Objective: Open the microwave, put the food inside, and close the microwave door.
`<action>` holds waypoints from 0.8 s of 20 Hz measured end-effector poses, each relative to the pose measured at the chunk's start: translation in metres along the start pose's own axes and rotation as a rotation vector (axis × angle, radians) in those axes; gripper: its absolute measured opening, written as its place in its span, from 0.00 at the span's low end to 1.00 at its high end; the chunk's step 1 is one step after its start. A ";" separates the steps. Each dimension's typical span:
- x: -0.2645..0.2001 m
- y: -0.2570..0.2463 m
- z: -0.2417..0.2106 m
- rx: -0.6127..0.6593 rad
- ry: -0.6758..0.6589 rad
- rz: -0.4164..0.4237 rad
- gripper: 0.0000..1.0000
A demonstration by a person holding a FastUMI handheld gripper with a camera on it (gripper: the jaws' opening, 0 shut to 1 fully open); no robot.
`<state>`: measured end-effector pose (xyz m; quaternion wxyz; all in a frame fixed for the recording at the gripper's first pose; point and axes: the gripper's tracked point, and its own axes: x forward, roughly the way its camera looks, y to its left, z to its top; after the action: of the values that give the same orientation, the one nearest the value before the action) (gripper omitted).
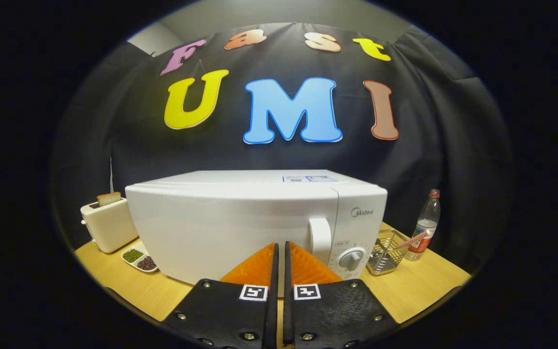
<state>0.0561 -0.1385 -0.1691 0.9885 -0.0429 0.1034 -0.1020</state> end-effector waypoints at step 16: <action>-0.125 -0.012 0.194 0.086 -0.207 -0.043 0.05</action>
<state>-0.0245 -0.1119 0.0458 0.9924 -0.0130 -0.0046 -0.1224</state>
